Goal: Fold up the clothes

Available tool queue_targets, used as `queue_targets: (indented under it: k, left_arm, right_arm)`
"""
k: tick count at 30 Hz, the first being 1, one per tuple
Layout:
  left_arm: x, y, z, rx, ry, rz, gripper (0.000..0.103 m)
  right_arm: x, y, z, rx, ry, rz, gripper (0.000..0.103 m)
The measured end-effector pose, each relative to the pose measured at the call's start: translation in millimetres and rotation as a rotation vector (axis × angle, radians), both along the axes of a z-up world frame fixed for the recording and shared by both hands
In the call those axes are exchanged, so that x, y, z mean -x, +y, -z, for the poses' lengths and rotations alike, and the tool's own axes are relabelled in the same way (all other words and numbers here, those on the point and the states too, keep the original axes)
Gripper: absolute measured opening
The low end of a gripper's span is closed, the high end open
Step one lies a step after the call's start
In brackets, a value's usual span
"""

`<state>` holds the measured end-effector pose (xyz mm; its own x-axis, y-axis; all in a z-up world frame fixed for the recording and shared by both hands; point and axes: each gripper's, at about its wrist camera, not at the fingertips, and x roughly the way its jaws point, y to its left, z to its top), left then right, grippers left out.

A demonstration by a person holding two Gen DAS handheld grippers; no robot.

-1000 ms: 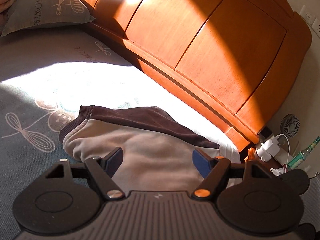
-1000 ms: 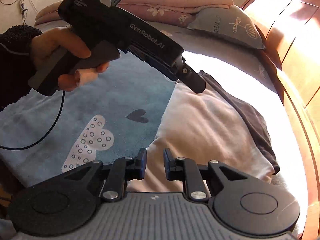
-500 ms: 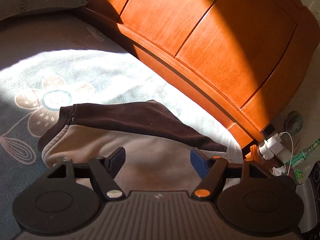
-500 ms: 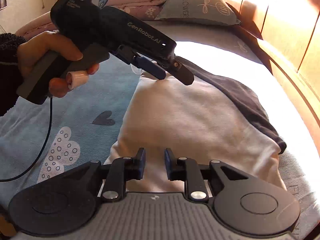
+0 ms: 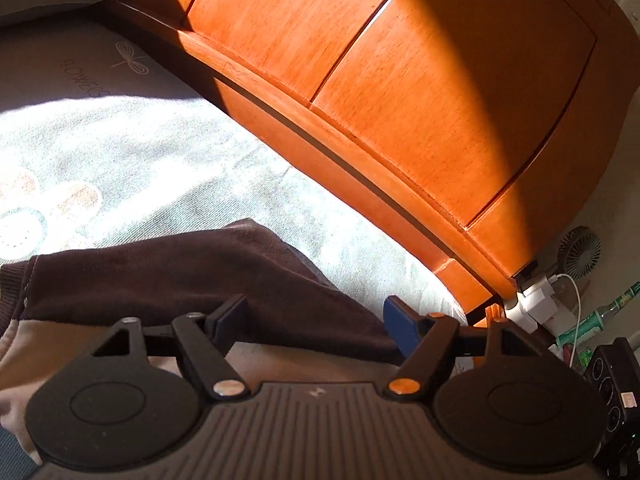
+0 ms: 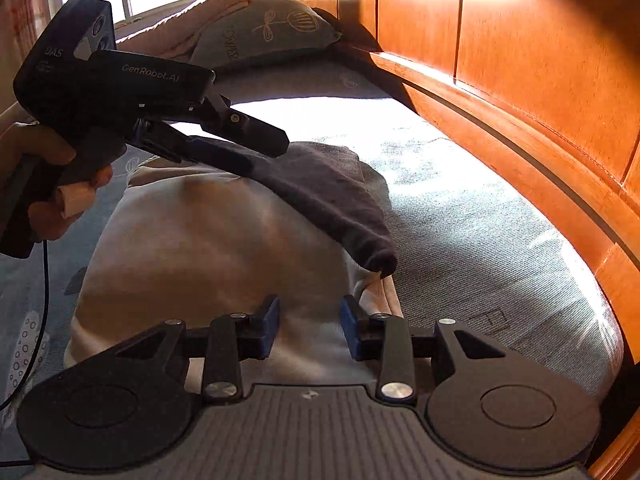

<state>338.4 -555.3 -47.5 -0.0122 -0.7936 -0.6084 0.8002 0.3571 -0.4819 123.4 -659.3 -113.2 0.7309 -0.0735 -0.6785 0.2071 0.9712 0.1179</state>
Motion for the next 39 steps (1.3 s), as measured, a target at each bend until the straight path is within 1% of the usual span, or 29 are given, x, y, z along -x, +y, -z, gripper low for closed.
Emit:
queue_targets:
  k: [1,3,4,6,7,9,11,13,14,15,16,17,18,19,21,22,23,24,25,26,27,28,30,31,33,34,35,36,39]
  left_arm:
    - [1.1,-7.3,0.9,-0.015,-0.013,0.004,0.074]
    - [0.0,-23.1,14.5,-0.092,-0.053,-0.020,0.075]
    - [-0.9,-29.1,23.1,-0.133,-0.074,-0.034,0.074]
    - [0.9,-30.7,23.5,-0.142,-0.100,-0.044,0.074]
    - [2.4,-28.9,18.4,-0.144,-0.097,-0.046,0.074]
    - [9.8,-15.4,1.7,-0.108,-0.097,-0.035,0.073]
    - [22.2,4.1,-15.1,-0.058,-0.089,0.006,0.074]
    - [33.9,22.1,-16.6,-0.056,-0.056,0.048,0.076]
    - [39.7,31.2,-16.3,-0.058,-0.038,0.068,0.077]
    - [42.2,36.4,-10.2,-0.080,-0.007,0.075,0.077]
    - [43.7,40.0,-2.7,-0.107,0.009,0.071,0.077]
    - [45.5,43.5,4.3,-0.132,0.015,0.066,0.075]
    - [47.2,47.1,11.2,-0.157,0.022,0.061,0.074]
    - [51.4,52.7,10.1,-0.157,0.002,0.064,0.074]
    - [59.2,65.5,2.0,-0.122,-0.034,0.081,0.076]
    - [62.2,71.7,1.1,-0.108,-0.044,0.086,0.079]
    - [65.0,77.7,1.5,-0.097,-0.052,0.091,0.082]
    - [64.3,81.4,6.6,-0.113,-0.043,0.086,0.082]
    - [61.9,84.1,13.8,-0.143,-0.027,0.077,0.080]
    - [59.1,88.2,13.6,-0.136,-0.019,0.076,0.077]
    - [56.1,93.1,9.9,-0.112,-0.015,0.078,0.078]
    - [51.7,98.1,2.6,-0.087,-0.029,0.066,0.078]
    - [39.4,105.0,-10.1,-0.043,-0.082,0.023,0.078]
    - [29.9,105.9,-8.5,-0.030,-0.054,0.008,0.078]
    - [9.1,106.2,-0.2,-0.010,0.039,-0.021,0.078]
    - [0.9,106.3,7.5,-0.010,0.072,-0.041,0.078]
    - [-4.3,105.4,14.2,-0.023,0.085,-0.055,0.077]
    - [-8.6,104.1,19.7,-0.041,0.093,-0.064,0.071]
    - [-14.9,105.5,7.0,-0.012,0.063,-0.105,0.071]
  right_arm:
    - [-1.3,0.6,1.6,-0.005,-0.003,0.003,0.046]
    - [-0.7,-0.3,3.1,-0.026,-0.016,0.012,0.047]
    - [1.2,-0.5,3.7,-0.034,-0.024,0.014,0.047]
    - [2.5,-4.4,5.7,-0.058,-0.036,0.023,0.048]
    - [4.0,-4.6,4.4,-0.063,-0.038,0.027,0.048]
    - [7.5,-4.3,0.9,-0.070,-0.041,0.034,0.048]
    - [19.5,-0.9,-8.6,-0.066,-0.072,0.050,0.049]
    - [32.5,-0.8,-10.1,-0.080,-0.091,0.062,0.060]
    - [38.9,-0.8,-10.6,-0.088,-0.099,0.069,0.061]
    - [41.5,-3.0,-4.7,-0.098,-0.081,0.084,0.061]
    - [43.0,-5.6,1.0,-0.108,-0.079,0.094,0.060]
    - [44.5,-8.2,6.4,-0.117,-0.082,0.102,0.060]
    - [45.8,-8.4,3.1,-0.119,-0.087,0.110,0.060]
    - [47.0,-8.1,-2.1,-0.120,-0.092,0.119,0.060]
    - [50.1,-7.4,-12.7,-0.111,-0.114,0.129,0.061]
    - [52.0,-6.9,-18.1,-0.098,-0.135,0.128,0.063]
    - [51.7,-8.0,-17.6,-0.094,-0.133,0.132,0.065]
    - [50.8,-9.6,-15.8,-0.092,-0.126,0.137,0.068]
    - [48.2,-13.2,-9.0,-0.103,-0.092,0.159,0.068]
    - [45.1,-17.2,-1.1,-0.116,-0.052,0.185,0.068]
    - [46.7,-16.7,1.9,-0.119,-0.055,0.194,0.067]
    - [49.3,-15.4,3.8,-0.121,-0.067,0.199,0.068]
    - [55.0,-9.4,0.9,-0.120,-0.087,0.194,0.070]
    - [57.8,-6.2,-0.8,-0.119,-0.097,0.191,0.071]
    - [58.0,-4.8,1.2,-0.126,-0.103,0.203,0.072]
    - [57.4,-4.2,3.0,-0.126,-0.104,0.211,0.072]
    - [57.2,-4.1,4.4,-0.129,-0.105,0.219,0.072]
    - [58.4,-4.2,5.0,-0.137,-0.109,0.226,0.072]
    - [60.6,-5.1,2.3,-0.151,-0.117,0.233,0.072]
